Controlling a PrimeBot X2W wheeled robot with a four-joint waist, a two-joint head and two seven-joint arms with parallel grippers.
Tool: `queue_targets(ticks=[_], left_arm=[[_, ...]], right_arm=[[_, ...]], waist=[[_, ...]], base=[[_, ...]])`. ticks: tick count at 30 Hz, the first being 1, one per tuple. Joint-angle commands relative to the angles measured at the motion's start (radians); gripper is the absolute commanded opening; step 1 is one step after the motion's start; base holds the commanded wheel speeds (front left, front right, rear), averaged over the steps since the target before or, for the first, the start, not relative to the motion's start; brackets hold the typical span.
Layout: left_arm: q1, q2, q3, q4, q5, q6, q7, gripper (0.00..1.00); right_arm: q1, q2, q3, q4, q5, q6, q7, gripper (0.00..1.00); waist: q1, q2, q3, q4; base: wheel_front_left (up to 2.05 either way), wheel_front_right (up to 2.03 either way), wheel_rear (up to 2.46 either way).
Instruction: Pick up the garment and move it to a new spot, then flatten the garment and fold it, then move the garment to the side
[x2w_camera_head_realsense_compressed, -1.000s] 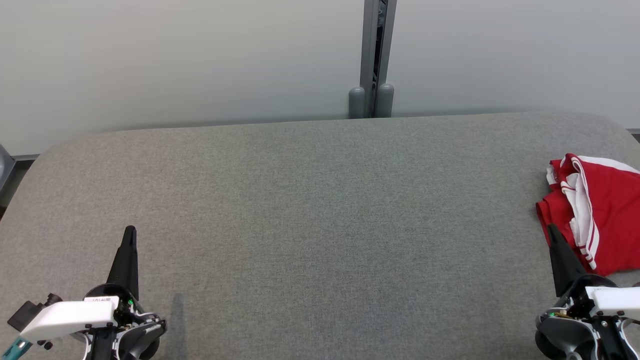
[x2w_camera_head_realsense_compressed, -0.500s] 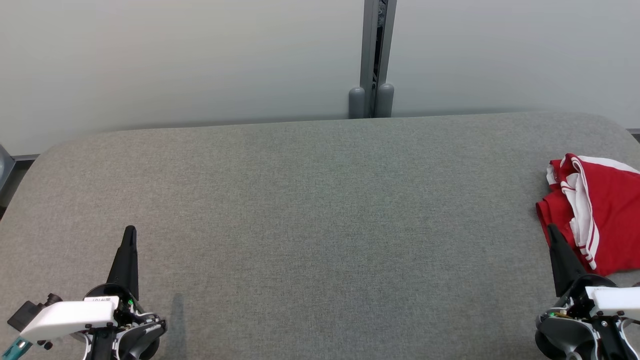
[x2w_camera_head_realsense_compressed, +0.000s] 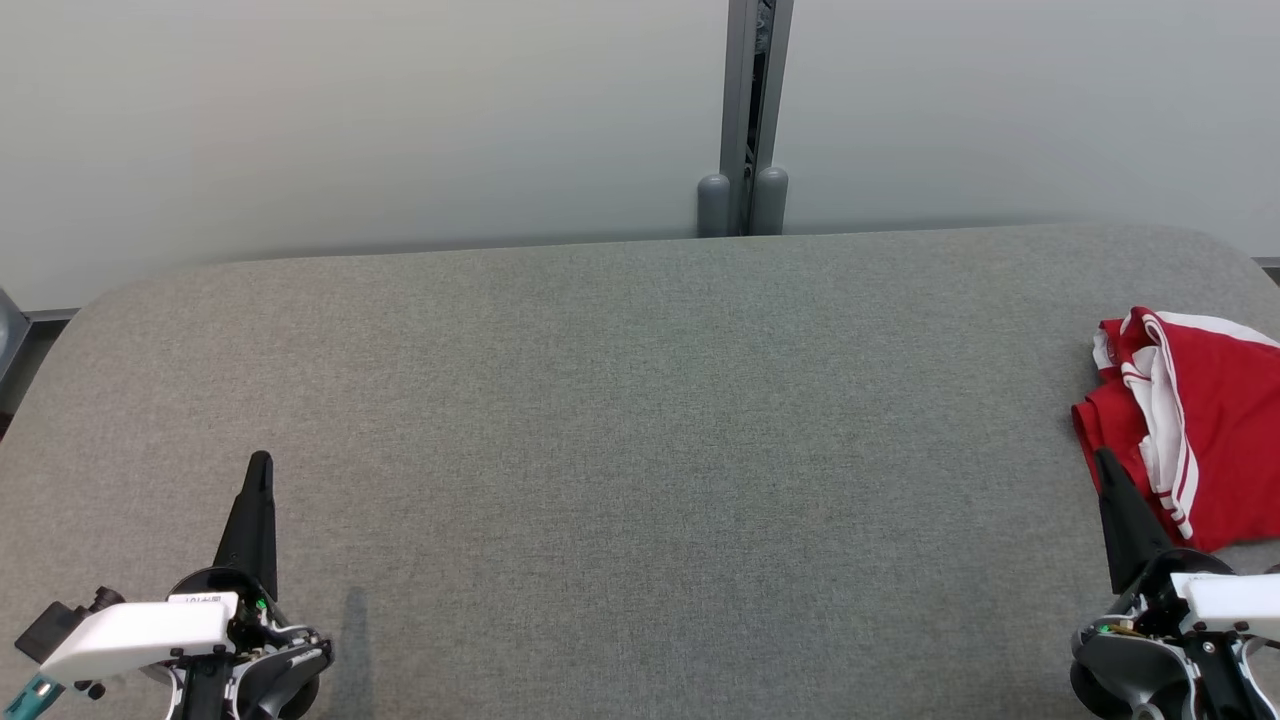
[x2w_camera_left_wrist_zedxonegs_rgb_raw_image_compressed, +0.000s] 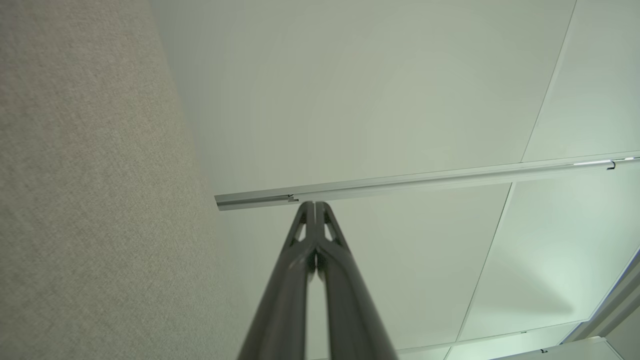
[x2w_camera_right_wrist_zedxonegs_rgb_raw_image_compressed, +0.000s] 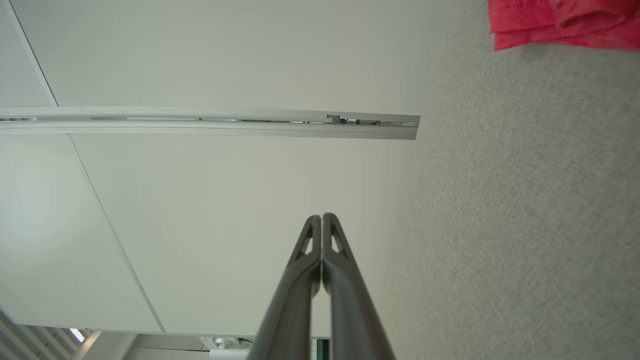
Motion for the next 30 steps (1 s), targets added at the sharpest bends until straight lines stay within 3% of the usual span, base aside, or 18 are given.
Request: queue_targets(ticks=[1,30], left_arm=[[-0.013,0.005,0.003,-0.003,-0.001,-0.004,0.003,0.00],[-0.013,0.005,0.003,-0.003,-0.001,-0.004,0.003,0.00]], right_arm=[[0.009,-0.009,0.000,-0.003,0.002,0.000,0.003,0.00],[0.009,-0.009,0.000,-0.003,0.002,0.000,0.003,0.00]], waist=[[0.0000,0.0000,0.000,0.000],[0.0000,0.0000,0.000,0.000]], base=[[0.00,0.00,0.00],[0.00,0.00,0.00]])
